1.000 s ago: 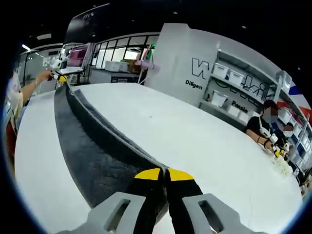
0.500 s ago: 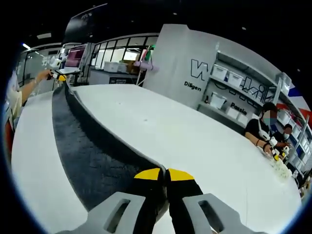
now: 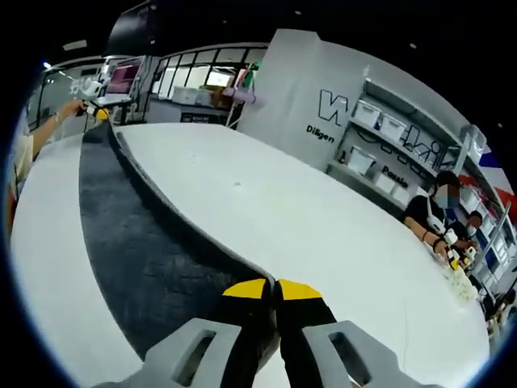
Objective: Fold the towel on the table until its edges align and the towel forms a compact rectangular stack.
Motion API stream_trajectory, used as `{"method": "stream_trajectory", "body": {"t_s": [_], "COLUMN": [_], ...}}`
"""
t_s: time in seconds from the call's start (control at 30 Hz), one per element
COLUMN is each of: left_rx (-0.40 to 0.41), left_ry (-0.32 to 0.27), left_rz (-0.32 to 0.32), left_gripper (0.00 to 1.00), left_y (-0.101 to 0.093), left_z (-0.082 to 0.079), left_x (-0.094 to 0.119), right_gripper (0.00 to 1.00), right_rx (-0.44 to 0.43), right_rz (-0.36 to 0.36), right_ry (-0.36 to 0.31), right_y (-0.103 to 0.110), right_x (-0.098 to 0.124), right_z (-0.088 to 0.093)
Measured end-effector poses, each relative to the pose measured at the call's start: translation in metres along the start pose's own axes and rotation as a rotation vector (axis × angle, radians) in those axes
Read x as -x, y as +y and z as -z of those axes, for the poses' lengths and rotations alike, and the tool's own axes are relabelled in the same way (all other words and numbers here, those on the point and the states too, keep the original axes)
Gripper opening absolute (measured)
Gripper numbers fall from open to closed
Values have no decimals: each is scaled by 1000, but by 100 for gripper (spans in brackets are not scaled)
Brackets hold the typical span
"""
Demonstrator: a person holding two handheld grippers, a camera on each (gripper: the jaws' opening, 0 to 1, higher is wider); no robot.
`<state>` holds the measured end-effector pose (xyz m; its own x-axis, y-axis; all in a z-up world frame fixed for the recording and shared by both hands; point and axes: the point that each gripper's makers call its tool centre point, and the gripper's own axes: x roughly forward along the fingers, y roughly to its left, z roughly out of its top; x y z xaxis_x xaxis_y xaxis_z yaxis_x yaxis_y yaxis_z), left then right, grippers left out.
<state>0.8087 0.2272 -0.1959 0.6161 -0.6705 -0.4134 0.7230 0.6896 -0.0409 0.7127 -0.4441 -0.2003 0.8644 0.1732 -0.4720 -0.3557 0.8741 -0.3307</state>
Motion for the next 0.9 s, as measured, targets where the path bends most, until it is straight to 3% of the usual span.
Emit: {"method": "stream_trajectory", "body": {"t_s": [0.13,0.2,0.23,0.3,0.5,0.63,0.9], "left_rx": [22,18,2,-6,54,57,63], "left_ry": [-1,15,20,17,5,1,-34], "left_rz": [-7,-16,-51,-83,-130,-146,-177], "left_gripper": [4,6,8,13,29,33,54], "left_y": [9,13,20,28,43,45,49], "left_z": [3,9,11,12,18,21,22], "left_x": [-5,-8,-9,-9,-8,-6,4], "right_gripper": [5,16,21,28,31,36,59], "right_rx": [-24,-24,-19,-13,-19,-16,-24], "right_rz": [5,30,46,68,92,107,189], "right_ry": [14,25,30,36,40,42,47], "right_y": [-3,-7,-10,-14,-20,-22,-32], "right_x": [-9,-11,-12,-13,-10,-8,1], "right_z": [8,14,16,20,23,23,21]}}
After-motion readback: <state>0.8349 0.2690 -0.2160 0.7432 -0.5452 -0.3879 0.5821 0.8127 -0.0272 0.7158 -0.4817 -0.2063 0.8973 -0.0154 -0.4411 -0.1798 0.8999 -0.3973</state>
